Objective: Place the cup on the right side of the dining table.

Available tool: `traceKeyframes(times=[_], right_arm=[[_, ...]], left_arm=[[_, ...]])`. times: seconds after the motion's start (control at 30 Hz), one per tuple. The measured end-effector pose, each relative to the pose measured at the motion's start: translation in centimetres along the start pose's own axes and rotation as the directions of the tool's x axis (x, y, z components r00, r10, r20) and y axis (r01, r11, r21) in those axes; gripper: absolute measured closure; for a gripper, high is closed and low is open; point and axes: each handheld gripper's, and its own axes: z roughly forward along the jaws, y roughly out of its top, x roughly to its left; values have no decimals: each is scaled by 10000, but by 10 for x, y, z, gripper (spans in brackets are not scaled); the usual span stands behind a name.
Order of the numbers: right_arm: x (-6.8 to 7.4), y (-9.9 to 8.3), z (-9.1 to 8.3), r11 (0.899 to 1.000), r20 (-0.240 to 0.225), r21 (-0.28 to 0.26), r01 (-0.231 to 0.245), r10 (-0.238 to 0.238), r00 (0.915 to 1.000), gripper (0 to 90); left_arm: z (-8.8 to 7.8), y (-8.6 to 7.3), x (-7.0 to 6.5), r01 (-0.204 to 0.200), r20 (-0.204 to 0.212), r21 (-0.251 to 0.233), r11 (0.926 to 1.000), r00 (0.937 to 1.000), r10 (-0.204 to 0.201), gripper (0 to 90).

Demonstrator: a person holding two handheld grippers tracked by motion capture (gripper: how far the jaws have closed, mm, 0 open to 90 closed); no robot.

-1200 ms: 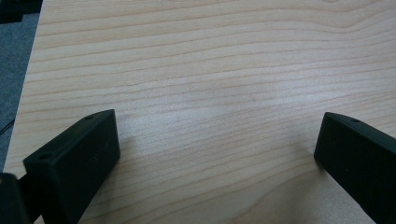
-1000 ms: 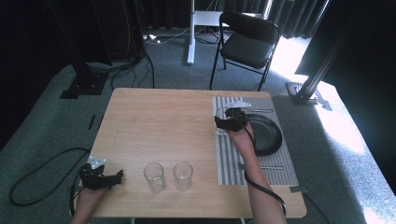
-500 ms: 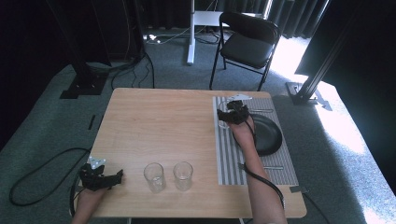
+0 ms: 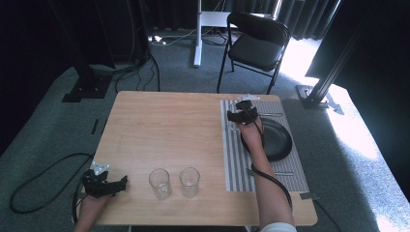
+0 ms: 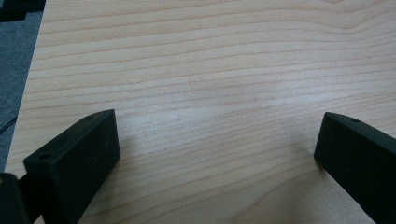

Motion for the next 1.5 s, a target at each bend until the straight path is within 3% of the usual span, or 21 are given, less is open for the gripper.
traceKeyframes(times=[0.77, 1.07, 1.27, 1.5], right_arm=[[-14, 9, 31, 9993, 118, 266, -278, 275, 9996, 281], [-19, 5, 31, 9969, -11, 114, -774, 774, 9970, 278], [-19, 6, 30, 9961, -33, 205, -853, 854, 9963, 275], [-19, 5, 27, 9949, 68, 330, -956, 955, 9954, 197]], left_arm=[[-1, -1, 0, 277, -223, -35, 9996, 9994, -278, 5], [-1, -1, 1, 271, -222, -33, 9996, 9994, -272, 5], [-1, -1, 1, 271, -223, -33, 9996, 9994, -272, 5], [-1, -1, 1, 273, -222, -34, 9996, 9994, -274, 5]])
